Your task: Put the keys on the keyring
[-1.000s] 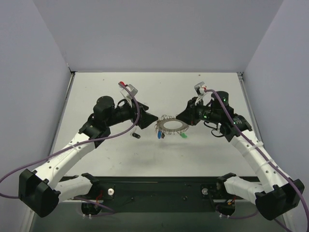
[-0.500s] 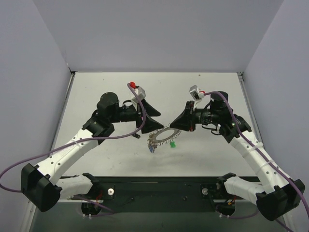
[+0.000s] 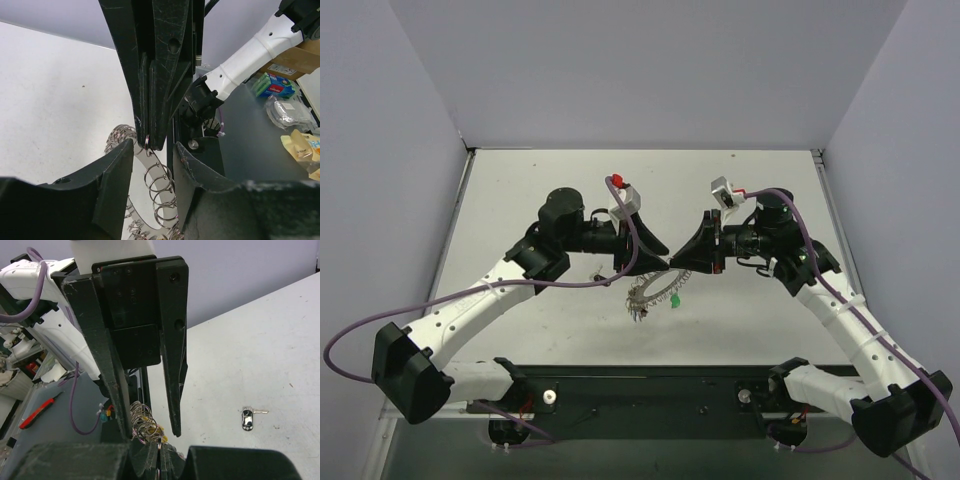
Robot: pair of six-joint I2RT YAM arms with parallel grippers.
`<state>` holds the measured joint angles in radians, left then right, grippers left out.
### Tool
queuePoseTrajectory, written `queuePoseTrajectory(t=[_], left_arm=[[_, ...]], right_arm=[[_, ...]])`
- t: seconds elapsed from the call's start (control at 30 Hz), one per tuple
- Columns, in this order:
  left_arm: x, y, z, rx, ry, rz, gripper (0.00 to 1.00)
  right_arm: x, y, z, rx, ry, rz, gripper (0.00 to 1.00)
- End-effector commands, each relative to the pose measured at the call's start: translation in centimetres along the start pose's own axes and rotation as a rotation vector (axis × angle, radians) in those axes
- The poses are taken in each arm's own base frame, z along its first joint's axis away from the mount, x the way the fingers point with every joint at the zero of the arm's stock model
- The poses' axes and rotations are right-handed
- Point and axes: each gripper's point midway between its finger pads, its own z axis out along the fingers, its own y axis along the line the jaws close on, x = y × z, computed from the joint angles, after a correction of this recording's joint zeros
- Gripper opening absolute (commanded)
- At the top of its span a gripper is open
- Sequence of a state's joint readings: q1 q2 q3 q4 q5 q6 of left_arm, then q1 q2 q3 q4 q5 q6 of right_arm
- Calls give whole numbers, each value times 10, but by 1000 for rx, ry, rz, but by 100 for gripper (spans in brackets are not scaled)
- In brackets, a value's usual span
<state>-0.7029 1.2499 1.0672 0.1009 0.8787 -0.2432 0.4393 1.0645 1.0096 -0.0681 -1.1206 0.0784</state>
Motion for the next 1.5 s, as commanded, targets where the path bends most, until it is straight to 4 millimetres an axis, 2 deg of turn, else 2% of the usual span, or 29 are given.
queuePoseTrajectory(t=[0.0, 0.43, 0.77, 0.87, 0.9, 0.93, 1.1, 1.2, 1.23, 1.33, 1.47], left_arm=[[-18, -10, 2, 46, -23, 74, 42], [-16, -17, 1, 93, -33, 105, 36], [-18, -24, 9, 124, -32, 104, 27], [-16, -27, 12, 138, -27, 102, 18], [-17, -28, 12, 142, -27, 103, 12], [-17, -28, 12, 142, -28, 105, 0], [-21, -26, 10, 101, -51, 114, 0], [-26, -25, 5, 63, -74, 131, 0], [-25, -24, 5, 51, -76, 134, 0], [-29, -21, 0, 5, -97, 152, 0], [-33, -19, -7, -45, -118, 176, 0]], right_arm=[[-37, 29, -7, -87, -87, -166, 0], [-43, 48, -12, -154, -105, -193, 0], [-41, 48, -8, -166, -102, -187, 0], [-39, 45, -7, -161, -99, -180, 0], [-39, 45, -7, -158, -101, -181, 0], [-39, 44, -6, -155, -100, -178, 0], [-40, 33, -6, -87, -108, -168, 0], [-43, 31, -8, -50, -124, -181, 12], [-45, 28, -10, -16, -134, -181, 21], [-50, 18, -15, 76, -163, -193, 34], [-56, 3, -26, 216, -209, -188, 39]])
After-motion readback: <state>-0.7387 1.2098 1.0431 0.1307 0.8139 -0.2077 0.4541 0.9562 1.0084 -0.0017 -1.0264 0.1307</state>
